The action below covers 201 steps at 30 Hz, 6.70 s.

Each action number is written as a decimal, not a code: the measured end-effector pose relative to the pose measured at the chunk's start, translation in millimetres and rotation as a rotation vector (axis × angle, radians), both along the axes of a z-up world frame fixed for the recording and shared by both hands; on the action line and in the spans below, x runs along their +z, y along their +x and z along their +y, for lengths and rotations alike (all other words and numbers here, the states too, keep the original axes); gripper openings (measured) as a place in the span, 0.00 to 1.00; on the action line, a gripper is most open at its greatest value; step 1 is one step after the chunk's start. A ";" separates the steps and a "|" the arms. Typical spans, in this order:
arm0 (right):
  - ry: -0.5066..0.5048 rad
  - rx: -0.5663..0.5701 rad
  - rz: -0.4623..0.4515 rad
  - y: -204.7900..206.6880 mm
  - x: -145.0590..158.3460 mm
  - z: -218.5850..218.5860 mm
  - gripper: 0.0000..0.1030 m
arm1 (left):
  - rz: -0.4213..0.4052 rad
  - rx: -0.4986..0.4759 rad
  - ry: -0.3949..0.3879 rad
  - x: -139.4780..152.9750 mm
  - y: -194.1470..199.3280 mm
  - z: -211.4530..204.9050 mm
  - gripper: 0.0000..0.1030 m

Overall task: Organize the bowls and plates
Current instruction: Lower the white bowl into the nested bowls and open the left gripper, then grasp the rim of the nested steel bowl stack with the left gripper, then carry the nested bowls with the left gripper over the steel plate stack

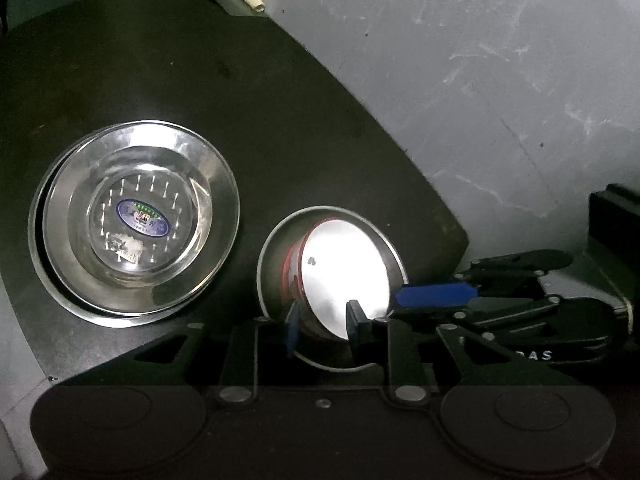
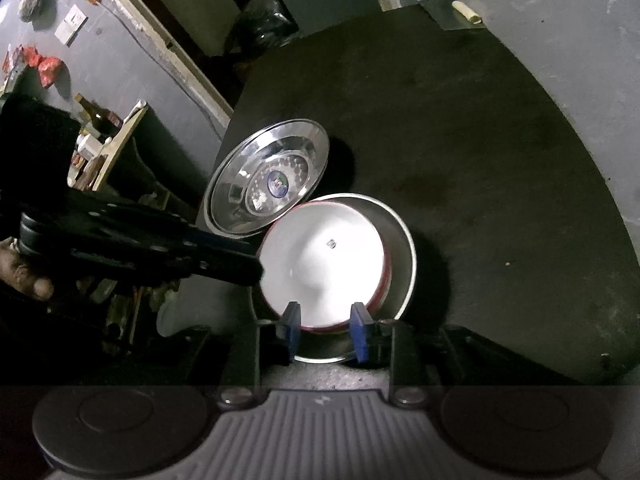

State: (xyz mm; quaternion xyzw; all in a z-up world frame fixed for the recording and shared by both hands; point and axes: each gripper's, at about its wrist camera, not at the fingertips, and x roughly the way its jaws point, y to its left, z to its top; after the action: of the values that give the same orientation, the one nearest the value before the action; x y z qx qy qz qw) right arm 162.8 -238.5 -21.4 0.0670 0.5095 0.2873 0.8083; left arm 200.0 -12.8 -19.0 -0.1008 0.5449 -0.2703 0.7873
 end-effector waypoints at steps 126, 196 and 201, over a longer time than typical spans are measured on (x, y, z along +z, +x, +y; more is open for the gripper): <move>-0.220 0.102 0.064 37.3 -24.6 7.9 0.29 | 0.004 0.053 0.163 -33.8 3.2 -18.0 0.15; -0.099 0.240 0.001 136.8 -2.0 112.9 0.28 | -0.019 0.397 0.134 -16.8 52.6 112.5 0.11; -0.102 0.241 0.004 137.4 -2.0 116.5 0.28 | -0.017 0.404 0.130 -16.7 53.8 115.8 0.11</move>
State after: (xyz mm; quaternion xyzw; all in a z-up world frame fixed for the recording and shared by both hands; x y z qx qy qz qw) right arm 300.1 -122.0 -23.4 -0.0352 0.5295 0.3561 0.7691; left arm 253.8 103.0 -35.8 -0.1549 0.5232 -0.0719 0.8349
